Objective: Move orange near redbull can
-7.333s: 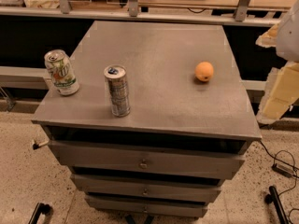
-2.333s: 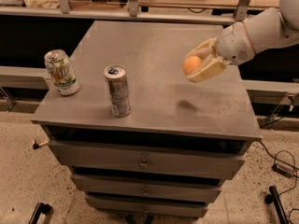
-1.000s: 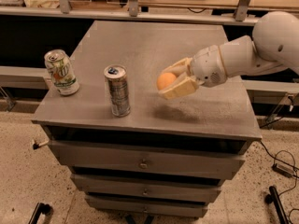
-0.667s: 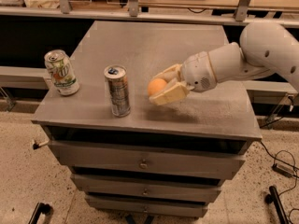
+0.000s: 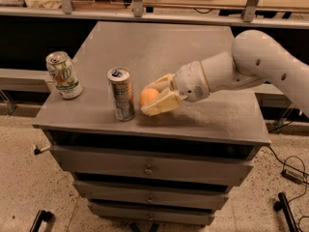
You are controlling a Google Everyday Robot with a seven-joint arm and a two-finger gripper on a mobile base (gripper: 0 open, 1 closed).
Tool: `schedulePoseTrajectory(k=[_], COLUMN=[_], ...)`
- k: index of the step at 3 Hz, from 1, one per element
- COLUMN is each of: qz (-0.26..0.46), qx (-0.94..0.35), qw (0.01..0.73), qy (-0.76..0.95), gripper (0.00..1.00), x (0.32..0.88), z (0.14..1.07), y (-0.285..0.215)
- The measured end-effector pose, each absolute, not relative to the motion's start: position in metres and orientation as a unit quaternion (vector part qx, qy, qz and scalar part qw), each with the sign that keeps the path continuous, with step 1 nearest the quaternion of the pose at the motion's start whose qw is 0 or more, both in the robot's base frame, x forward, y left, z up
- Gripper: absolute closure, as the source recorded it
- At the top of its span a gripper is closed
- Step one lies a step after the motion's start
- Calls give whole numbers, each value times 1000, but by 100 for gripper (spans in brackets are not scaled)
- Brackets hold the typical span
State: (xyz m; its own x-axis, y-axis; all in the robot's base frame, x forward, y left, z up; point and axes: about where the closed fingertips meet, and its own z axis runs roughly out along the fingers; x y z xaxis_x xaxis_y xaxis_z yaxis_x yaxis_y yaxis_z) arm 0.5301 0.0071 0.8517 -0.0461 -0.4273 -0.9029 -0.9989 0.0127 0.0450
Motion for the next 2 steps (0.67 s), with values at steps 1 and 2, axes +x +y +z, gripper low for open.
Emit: schedulePoseTrajectory(k=[1, 2], qz=[395, 397], qx=[-587, -589], qw=[365, 364], qy=[605, 603], gripper=[84, 53], x=[529, 528], z=[846, 846], y=[12, 15])
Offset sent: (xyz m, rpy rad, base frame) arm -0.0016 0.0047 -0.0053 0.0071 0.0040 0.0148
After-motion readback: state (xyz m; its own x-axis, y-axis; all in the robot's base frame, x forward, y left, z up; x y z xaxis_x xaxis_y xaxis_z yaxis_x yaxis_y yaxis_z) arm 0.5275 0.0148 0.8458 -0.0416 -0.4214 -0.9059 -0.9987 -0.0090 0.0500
